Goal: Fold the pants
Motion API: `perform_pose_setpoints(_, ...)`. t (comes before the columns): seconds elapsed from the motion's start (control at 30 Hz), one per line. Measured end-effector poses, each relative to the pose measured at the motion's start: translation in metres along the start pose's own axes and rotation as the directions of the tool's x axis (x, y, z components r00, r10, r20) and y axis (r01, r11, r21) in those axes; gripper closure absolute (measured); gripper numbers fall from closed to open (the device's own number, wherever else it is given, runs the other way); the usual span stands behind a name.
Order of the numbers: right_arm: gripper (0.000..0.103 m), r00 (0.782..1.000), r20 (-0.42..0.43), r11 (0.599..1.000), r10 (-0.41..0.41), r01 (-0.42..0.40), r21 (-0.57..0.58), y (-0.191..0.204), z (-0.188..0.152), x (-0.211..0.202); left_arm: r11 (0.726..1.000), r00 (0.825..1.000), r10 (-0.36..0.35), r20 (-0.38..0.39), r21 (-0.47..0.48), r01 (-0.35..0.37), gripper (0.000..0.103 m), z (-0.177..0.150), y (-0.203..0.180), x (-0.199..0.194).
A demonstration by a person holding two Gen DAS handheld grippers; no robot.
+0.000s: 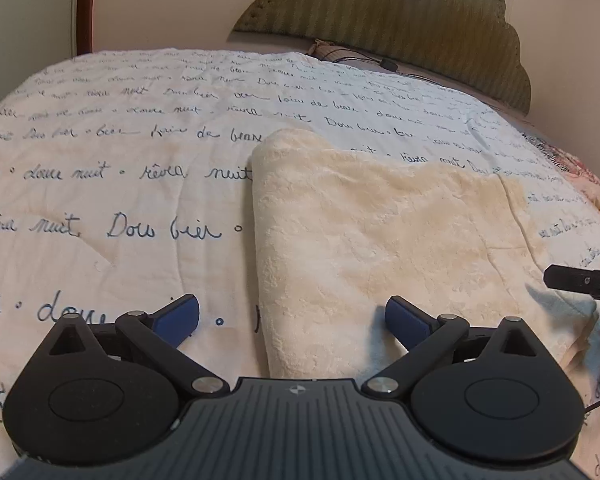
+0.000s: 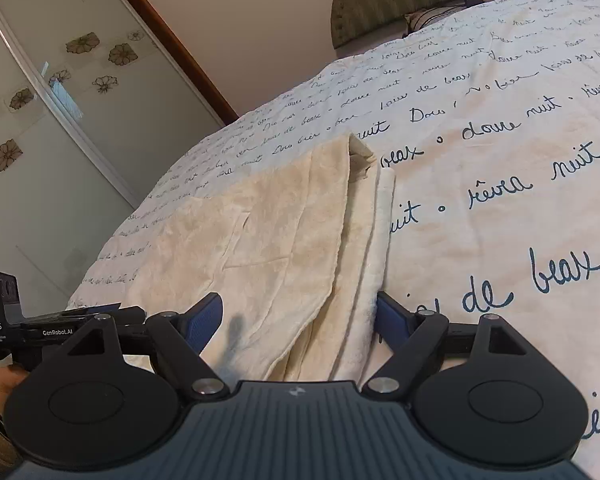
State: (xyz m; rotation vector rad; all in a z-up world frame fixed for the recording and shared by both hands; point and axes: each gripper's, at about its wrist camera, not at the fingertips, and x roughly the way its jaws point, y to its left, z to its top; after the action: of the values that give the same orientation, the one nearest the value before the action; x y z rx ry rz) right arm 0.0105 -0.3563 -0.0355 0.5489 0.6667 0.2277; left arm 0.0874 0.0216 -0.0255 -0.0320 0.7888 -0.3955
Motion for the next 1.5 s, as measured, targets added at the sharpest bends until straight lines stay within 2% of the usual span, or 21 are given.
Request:
perform_pose_setpoints(0.1,0.022,0.993,0.048,0.991,-0.106,0.110,-0.075,0.012,-0.001,-0.008,0.999,1.000,-0.023,0.000,-0.037,0.023,0.003,-0.001,0.007,-0.003)
perform_pose_setpoints(0.2,0.022,0.951,0.180,0.912,-0.252,0.295,-0.285,0.038,-0.007,-0.026,0.999,1.000,-0.004,0.017,-0.039,0.004,0.003,-0.004,0.010,-0.014)
perform_pose_setpoints(0.27,0.022,0.921,0.273,0.804,-0.279,0.379,-0.458,0.057,-0.016,-0.041,1.000,0.999,0.025,0.040,-0.017,-0.024,0.003,-0.004,0.007,-0.024)
perform_pose_setpoints(0.33,0.022,0.895,0.346,0.626,-0.283,0.446,-0.640,0.076,-0.031,-0.052,1.000,0.998,0.031,0.056,-0.004,-0.030,0.003,-0.004,0.004,-0.031)
perform_pose_setpoints(0.4,0.022,0.886,0.384,0.430,-0.260,0.462,-0.776,0.093,-0.050,-0.061,1.000,0.997,0.012,0.071,-0.006,-0.012,0.003,-0.002,0.000,-0.038)
perform_pose_setpoints(0.43,0.023,0.889,0.383,0.366,-0.250,0.453,-0.813,0.097,-0.057,-0.065,1.000,0.997,-0.002,0.074,-0.007,0.002,0.003,-0.002,-0.002,-0.040)
perform_pose_setpoints(0.57,0.023,0.893,0.344,0.228,-0.290,0.414,-0.882,0.102,-0.075,-0.069,0.999,0.997,-0.030,0.077,0.025,0.028,0.003,-0.002,-0.020,-0.044)
perform_pose_setpoints(0.7,0.024,0.863,0.351,0.110,-0.364,0.413,-0.904,0.098,-0.095,-0.051,0.997,0.996,-0.008,0.089,0.083,0.001,0.003,-0.004,-0.039,-0.044)
perform_pose_setpoints(0.77,0.024,0.854,0.375,0.074,-0.360,0.427,-0.901,0.099,-0.102,-0.043,0.995,0.996,-0.008,0.086,0.100,-0.001,0.003,-0.005,-0.044,-0.043)
perform_pose_setpoints(0.9,0.024,0.857,0.402,0.103,-0.321,0.453,-0.885,0.108,-0.100,-0.034,0.995,0.997,-0.024,0.079,0.097,0.017,0.003,-0.006,-0.049,-0.042)
perform_pose_setpoints(1.0,0.024,0.876,0.306,0.131,-0.373,0.376,-0.917,0.109,-0.093,-0.031,0.993,0.995,-0.009,0.097,0.117,-0.002,0.003,-0.008,-0.050,-0.048)
perform_pose_setpoints(1.03,0.024,0.881,0.282,0.162,-0.381,0.364,-0.917,0.109,-0.089,-0.035,0.992,0.994,0.008,0.112,0.127,-0.022,0.003,-0.008,-0.050,-0.050)
perform_pose_setpoints(1.07,0.025,0.894,0.253,0.237,-0.369,0.353,-0.905,0.108,-0.081,-0.044,0.990,0.992,0.030,0.126,0.135,-0.047,0.003,-0.008,-0.049,-0.052)
perform_pose_setpoints(1.1,0.025,0.918,0.214,0.350,-0.334,0.332,-0.876,0.107,-0.071,-0.055,0.989,0.990,0.046,0.133,0.134,-0.064,0.002,-0.008,-0.048,-0.052)
perform_pose_setpoints(1.13,0.025,0.949,0.185,0.511,-0.257,0.295,-0.807,0.104,-0.057,-0.069,0.990,0.990,0.052,0.131,0.124,-0.069,0.003,-0.007,-0.046,-0.051)
perform_pose_setpoints(1.2,0.025,0.985,0.137,0.764,-0.108,0.171,-0.622,0.091,-0.032,-0.085,0.996,0.993,0.032,0.114,0.084,-0.042,0.003,-0.006,-0.043,-0.048)
perform_pose_setpoints(1.23,0.025,0.992,0.114,0.838,-0.052,0.106,-0.535,0.082,-0.024,-0.085,0.998,0.995,0.009,0.103,0.062,-0.016,0.002,-0.006,-0.041,-0.048)
perform_pose_setpoints(1.27,0.028,0.995,0.095,0.879,-0.030,0.071,-0.471,0.075,-0.019,-0.081,0.999,0.996,-0.012,0.094,0.051,0.007,0.003,-0.007,-0.041,-0.048)
perform_pose_setpoints(1.33,0.044,0.997,0.054,0.912,-0.061,0.078,-0.403,0.062,-0.016,-0.066,0.998,0.996,-0.025,0.090,0.064,0.019,0.002,-0.009,-0.043,-0.049)
perform_pose_setpoints(1.43,0.053,0.996,-0.004,0.928,-0.084,0.076,-0.364,0.052,-0.022,-0.046,0.993,0.992,0.035,0.123,0.110,-0.049,0.003,-0.011,-0.047,-0.053)
perform_pose_setpoints(1.5,0.054,0.995,0.014,0.908,-0.102,0.099,-0.407,0.062,-0.027,-0.044,0.990,0.989,0.050,0.137,0.126,-0.067,0.003,-0.011,-0.047,-0.057)
